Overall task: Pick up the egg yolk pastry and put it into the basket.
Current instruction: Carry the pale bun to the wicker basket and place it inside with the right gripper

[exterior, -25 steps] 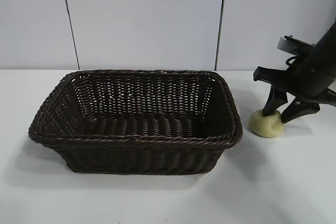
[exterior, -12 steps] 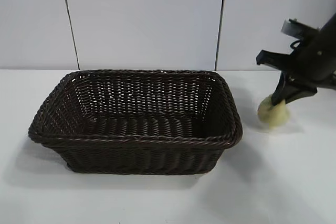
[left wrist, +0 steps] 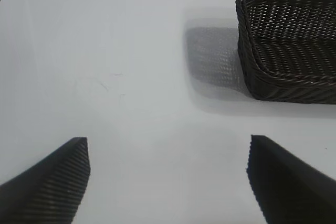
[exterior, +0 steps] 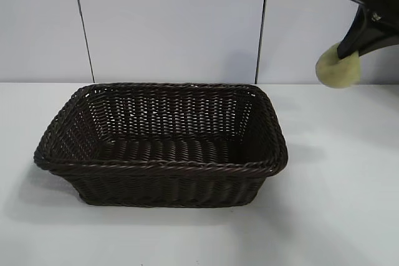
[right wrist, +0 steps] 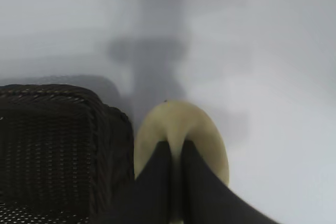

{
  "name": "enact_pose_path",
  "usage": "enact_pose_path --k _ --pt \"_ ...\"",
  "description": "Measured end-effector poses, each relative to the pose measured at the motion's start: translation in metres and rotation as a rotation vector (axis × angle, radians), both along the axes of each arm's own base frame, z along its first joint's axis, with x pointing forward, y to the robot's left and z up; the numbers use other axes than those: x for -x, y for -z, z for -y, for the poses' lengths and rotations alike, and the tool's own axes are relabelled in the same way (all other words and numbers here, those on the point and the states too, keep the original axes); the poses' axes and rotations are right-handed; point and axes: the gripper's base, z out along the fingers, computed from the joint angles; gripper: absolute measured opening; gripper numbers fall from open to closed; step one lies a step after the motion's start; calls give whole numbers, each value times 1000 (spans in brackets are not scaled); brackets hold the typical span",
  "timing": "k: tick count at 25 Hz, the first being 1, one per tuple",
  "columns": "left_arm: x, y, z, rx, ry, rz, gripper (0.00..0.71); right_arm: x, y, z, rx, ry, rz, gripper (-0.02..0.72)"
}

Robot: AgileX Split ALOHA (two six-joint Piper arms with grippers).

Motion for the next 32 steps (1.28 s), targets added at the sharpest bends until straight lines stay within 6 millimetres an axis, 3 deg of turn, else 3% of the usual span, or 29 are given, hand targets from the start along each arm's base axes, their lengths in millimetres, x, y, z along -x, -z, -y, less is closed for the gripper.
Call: enact_pose_path --k 7,11,17,26,29,32 --pt "0 0 0 0 0 0 597 19 -6 -68 -48 -148 84 24" --pt "0 0 0 0 0 0 597 28 -6 -97 -71 -199 135 24" --pt "0 0 0 0 0 0 597 26 18 -130 -77 -218 150 24" --pt "0 0 0 0 0 0 597 -1 93 -148 -30 -129 113 24" --pt "0 0 0 0 0 0 597 -4 108 -150 -23 -113 82 24" --pt "0 0 0 0 0 0 597 -4 109 -150 -31 -101 77 52"
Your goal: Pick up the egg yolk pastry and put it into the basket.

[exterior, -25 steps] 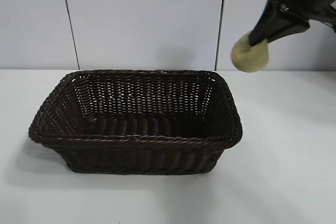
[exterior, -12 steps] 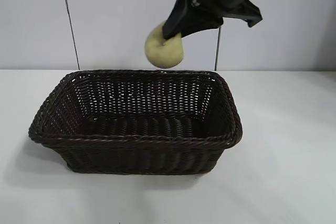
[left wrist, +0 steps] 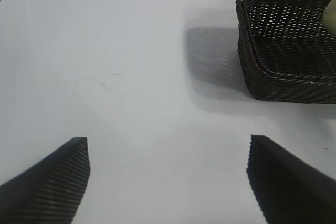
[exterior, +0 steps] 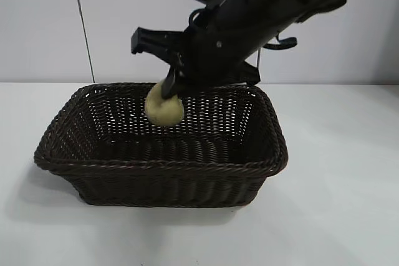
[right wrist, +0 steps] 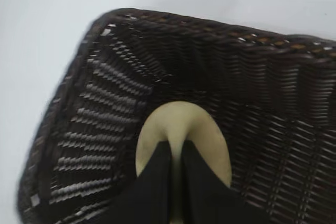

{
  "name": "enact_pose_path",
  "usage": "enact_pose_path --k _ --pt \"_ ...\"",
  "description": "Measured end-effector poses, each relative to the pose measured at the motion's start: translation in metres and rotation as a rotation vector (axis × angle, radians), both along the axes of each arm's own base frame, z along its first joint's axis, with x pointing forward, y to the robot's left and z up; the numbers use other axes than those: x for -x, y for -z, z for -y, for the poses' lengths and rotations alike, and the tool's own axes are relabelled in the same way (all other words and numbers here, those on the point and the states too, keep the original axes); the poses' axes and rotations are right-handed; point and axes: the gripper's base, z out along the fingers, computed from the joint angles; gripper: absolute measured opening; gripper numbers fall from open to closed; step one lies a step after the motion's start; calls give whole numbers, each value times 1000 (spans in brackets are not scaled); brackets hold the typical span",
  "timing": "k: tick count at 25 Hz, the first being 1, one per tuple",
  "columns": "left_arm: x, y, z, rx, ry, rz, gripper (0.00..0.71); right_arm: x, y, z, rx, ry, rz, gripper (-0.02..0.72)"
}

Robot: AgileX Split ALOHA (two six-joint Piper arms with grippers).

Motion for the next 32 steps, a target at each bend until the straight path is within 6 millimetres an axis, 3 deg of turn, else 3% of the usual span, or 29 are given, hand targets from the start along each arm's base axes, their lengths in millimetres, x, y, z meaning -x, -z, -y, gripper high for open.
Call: enact_pose_path --k 3,7,9,17,21,25,32 --pt "0 0 0 0 0 0 597 0 -3 0 -8 4 5 186" --pt "0 0 0 0 0 0 597 3 -12 1 -19 -5 8 429" --pt "0 0 0 0 0 0 597 6 -19 1 -26 -16 5 482" --pt "0 0 0 0 0 0 597 22 -56 6 -65 -73 -18 507" --pt "0 0 0 0 0 0 597 25 -55 16 -51 -88 -130 507" --pt "0 0 0 0 0 0 597 19 -60 36 -7 -113 -229 507" --pt "0 0 0 0 0 0 597 -4 -93 66 76 -78 -258 507"
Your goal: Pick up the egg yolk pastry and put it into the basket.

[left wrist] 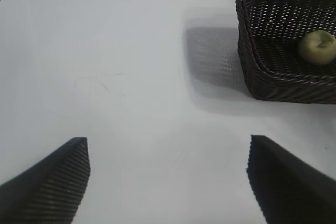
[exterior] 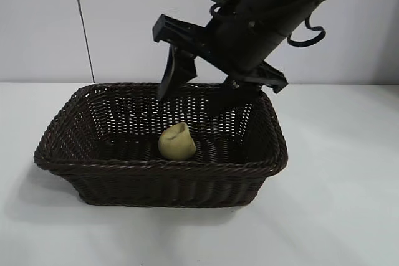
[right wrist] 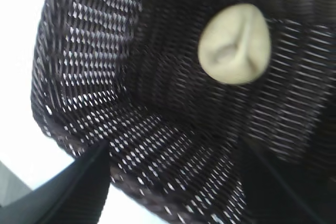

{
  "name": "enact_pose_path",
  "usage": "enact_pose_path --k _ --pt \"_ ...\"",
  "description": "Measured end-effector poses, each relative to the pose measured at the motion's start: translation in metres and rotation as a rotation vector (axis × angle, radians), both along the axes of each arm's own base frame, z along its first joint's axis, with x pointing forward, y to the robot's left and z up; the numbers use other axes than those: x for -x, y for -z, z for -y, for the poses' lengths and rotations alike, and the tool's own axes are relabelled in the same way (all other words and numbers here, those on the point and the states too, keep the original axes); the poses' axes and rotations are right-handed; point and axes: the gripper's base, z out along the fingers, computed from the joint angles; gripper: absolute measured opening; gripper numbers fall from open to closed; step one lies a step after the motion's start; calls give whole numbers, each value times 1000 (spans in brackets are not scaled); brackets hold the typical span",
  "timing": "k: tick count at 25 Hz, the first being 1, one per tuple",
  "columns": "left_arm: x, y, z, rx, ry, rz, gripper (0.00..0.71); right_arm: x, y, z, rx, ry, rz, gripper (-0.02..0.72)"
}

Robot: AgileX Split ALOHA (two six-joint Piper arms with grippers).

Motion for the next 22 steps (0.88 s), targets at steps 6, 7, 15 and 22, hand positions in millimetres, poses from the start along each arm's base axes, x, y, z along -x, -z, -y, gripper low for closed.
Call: enact_pose_path --k 6,7,15,22 --pt "0 0 0 0 0 0 597 -9 -9 36 214 84 -37 507" --pt "0 0 0 0 0 0 597 -10 -8 44 252 95 -54 507" --pt "0 0 0 0 0 0 597 -22 -6 129 397 271 -145 507" --pt "0 0 0 0 0 0 597 -18 -6 199 452 379 -226 507"
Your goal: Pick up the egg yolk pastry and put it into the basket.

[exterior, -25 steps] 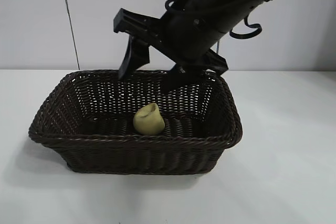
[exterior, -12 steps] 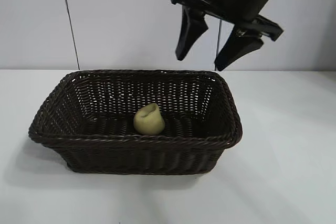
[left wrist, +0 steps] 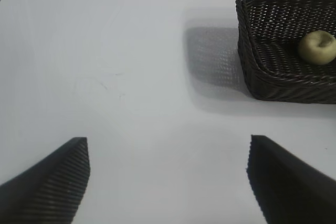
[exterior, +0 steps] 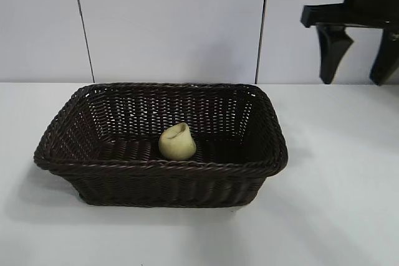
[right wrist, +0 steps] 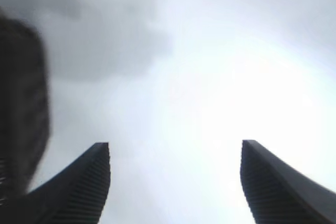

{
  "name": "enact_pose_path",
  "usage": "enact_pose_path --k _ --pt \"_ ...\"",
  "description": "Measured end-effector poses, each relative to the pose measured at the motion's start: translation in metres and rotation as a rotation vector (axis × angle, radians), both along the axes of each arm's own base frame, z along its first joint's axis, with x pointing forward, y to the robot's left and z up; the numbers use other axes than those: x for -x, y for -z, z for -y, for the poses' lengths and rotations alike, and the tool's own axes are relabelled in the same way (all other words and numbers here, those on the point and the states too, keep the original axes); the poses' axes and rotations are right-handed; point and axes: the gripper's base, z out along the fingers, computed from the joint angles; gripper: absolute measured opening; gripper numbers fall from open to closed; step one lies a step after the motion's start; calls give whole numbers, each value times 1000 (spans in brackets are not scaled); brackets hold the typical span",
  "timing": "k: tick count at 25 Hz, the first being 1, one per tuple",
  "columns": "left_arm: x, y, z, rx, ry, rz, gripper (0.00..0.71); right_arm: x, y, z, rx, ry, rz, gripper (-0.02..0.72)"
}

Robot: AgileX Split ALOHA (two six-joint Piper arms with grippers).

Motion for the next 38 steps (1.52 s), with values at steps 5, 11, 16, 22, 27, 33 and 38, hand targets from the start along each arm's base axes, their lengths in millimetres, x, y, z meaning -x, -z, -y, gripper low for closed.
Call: enact_pose_path --k 5,11,16,22,27,33,38 --pt "0 0 0 0 0 0 597 1 0 6 -25 17 0 507" --pt "0 0 0 0 0 0 597 19 -3 -5 -129 -28 -2 508" --pt "0 0 0 0 0 0 597 69 -10 -9 -133 -40 -11 508" --pt "0 0 0 0 0 0 597 145 -26 -15 -128 -61 72 508" --pt "0 0 0 0 0 0 597 206 -24 -20 -112 -89 185 508" --pt "0 0 0 0 0 0 597 261 -10 -24 -89 -116 387 508" --pt "0 0 0 0 0 0 597 279 6 -31 -104 -177 434 508"
